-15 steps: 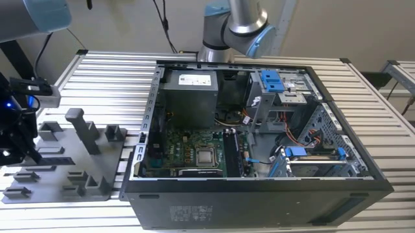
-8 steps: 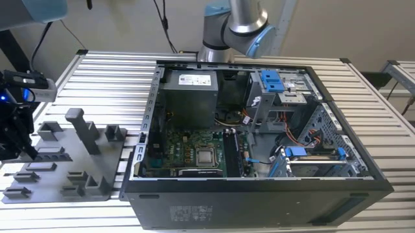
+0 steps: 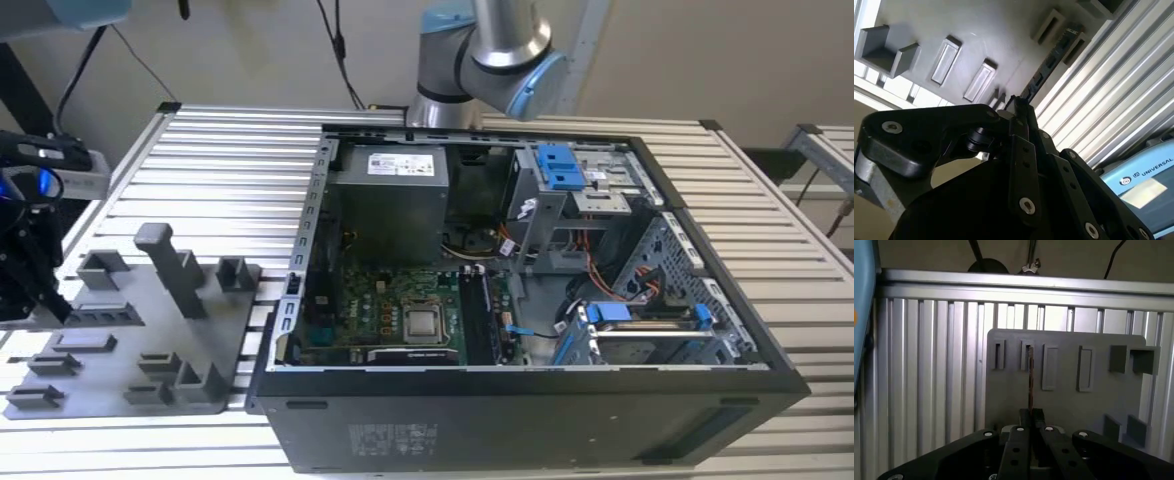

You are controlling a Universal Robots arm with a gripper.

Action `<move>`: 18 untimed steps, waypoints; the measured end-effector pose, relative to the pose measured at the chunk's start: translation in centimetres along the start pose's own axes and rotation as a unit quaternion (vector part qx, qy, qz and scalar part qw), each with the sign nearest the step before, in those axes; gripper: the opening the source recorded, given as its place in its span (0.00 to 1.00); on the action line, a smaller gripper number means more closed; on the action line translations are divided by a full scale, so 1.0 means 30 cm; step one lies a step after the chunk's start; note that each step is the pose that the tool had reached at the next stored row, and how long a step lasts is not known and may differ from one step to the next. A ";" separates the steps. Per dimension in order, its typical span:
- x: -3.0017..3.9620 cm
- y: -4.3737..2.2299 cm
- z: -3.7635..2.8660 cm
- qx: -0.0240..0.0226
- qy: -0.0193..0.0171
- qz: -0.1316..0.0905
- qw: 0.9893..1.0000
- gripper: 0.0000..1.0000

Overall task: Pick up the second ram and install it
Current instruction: 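Pick up the second ram and move it above second insertion slot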

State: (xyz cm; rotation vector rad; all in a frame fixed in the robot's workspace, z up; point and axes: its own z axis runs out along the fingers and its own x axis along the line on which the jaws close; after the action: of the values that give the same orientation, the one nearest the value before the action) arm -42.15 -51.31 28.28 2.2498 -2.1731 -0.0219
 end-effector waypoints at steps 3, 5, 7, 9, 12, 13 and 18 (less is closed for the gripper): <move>0.000 0.000 -0.011 0.000 0.000 0.000 1.000 0.14; 0.000 0.000 -0.018 0.000 0.000 0.000 1.000 0.14; 0.000 0.001 -0.025 0.000 0.000 0.000 1.000 0.14; 0.000 0.001 -0.033 0.000 0.000 0.000 1.000 0.14; 0.000 0.001 -0.045 0.000 0.000 0.000 1.000 0.14; 0.000 0.001 -0.048 0.000 0.000 0.000 1.000 0.14; 0.000 0.002 -0.070 0.000 0.000 0.000 1.000 0.14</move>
State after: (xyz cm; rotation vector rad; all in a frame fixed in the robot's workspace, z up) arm -42.15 -51.31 30.40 2.2497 -2.1732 -0.0220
